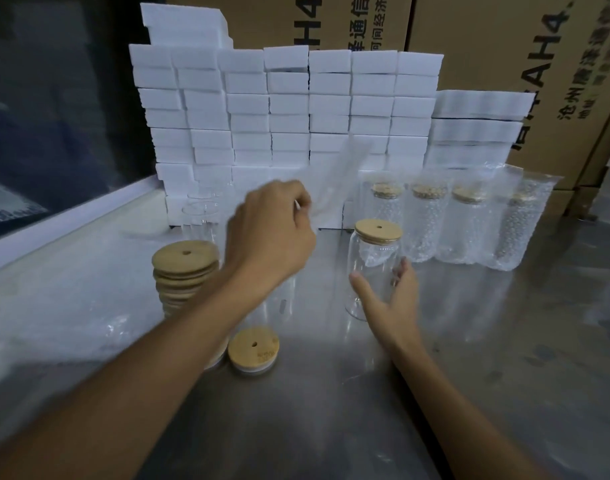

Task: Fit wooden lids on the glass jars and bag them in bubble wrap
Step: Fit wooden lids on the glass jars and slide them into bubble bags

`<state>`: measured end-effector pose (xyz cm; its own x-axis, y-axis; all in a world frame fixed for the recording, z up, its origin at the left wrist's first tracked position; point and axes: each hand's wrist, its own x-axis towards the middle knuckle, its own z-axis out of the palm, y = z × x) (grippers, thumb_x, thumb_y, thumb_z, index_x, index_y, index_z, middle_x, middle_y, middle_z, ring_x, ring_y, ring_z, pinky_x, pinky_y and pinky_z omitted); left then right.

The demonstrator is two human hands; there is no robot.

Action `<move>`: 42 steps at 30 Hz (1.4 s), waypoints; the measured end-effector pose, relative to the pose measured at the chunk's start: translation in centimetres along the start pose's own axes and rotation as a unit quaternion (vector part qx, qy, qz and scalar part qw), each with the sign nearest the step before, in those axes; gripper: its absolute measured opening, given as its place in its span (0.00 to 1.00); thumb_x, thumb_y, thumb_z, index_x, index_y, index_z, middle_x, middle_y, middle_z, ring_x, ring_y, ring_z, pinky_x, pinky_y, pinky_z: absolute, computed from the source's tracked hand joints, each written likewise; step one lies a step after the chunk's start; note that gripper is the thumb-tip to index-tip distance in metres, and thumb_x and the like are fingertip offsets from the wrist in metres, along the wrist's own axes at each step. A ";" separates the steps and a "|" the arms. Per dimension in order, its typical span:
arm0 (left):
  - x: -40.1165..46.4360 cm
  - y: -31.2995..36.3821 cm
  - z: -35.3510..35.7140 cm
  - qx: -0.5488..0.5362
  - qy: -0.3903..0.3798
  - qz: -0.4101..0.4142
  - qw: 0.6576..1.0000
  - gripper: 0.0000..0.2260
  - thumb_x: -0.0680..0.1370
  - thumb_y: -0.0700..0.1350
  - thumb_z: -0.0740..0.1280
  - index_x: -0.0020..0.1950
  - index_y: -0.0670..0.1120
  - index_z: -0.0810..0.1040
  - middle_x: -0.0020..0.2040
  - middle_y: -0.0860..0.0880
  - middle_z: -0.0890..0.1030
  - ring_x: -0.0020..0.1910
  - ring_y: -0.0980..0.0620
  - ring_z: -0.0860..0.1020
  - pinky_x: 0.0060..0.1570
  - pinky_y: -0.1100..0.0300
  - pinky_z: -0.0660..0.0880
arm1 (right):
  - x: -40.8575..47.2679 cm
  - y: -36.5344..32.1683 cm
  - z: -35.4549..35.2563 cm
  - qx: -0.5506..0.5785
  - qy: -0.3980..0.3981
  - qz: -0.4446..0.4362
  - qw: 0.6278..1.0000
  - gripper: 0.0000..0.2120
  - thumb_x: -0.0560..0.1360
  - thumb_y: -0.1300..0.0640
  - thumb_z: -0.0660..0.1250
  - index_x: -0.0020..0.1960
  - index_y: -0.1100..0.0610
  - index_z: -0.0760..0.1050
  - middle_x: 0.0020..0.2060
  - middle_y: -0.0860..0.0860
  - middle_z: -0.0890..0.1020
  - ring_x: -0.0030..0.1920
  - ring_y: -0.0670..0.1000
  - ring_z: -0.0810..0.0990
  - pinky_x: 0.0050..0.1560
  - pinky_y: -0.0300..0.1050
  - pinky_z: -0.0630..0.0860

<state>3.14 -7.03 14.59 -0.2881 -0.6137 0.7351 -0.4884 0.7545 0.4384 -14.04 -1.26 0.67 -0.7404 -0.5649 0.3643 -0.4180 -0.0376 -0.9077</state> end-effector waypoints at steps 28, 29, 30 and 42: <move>-6.6 -2.5 8.6 -0.396 -0.117 -0.332 0.848 0.08 0.78 0.45 0.69 0.40 0.42 0.81 0.32 0.49 0.82 0.30 0.54 0.79 0.31 0.60 0.76 | -1.6 -2.5 0.7 -0.081 -0.036 -0.222 0.971 0.07 0.72 0.60 0.77 0.39 0.53 0.80 0.33 0.41 0.80 0.39 0.43 0.79 0.37 0.29 0.71; -6.8 -2.7 8.7 -0.406 -0.106 -0.337 0.843 0.08 0.78 0.43 0.69 0.41 0.42 0.80 0.32 0.48 0.82 0.30 0.54 0.79 0.31 0.60 0.76 | -1.7 -2.5 0.7 -0.079 -0.036 -0.218 0.972 0.09 0.72 0.58 0.78 0.37 0.53 0.79 0.31 0.41 0.78 0.37 0.43 0.78 0.36 0.30 0.70; -6.9 -2.8 8.8 -0.416 -0.097 -0.342 0.837 0.07 0.78 0.42 0.69 0.42 0.41 0.80 0.32 0.48 0.81 0.31 0.53 0.79 0.31 0.61 0.76 | -1.7 -2.6 0.7 -0.078 -0.032 -0.215 0.973 0.11 0.71 0.56 0.79 0.36 0.53 0.77 0.29 0.40 0.77 0.35 0.43 0.77 0.35 0.30 0.70; -7.3 -3.1 8.3 -0.477 0.019 -0.366 0.799 0.11 0.78 0.34 0.61 0.39 0.44 0.79 0.32 0.52 0.81 0.31 0.53 0.79 0.27 0.61 0.76 | -2.1 -3.3 0.3 -0.111 -0.011 -0.201 0.973 0.08 0.73 0.49 0.76 0.43 0.50 0.79 0.29 0.40 0.79 0.34 0.43 0.80 0.33 0.37 0.75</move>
<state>-0.13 -6.80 3.60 -0.1796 -0.9777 0.1090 0.3412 0.0420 0.9391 -10.90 -0.20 2.81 -0.4833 -0.5591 0.6736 -0.7765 -0.0815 -0.6248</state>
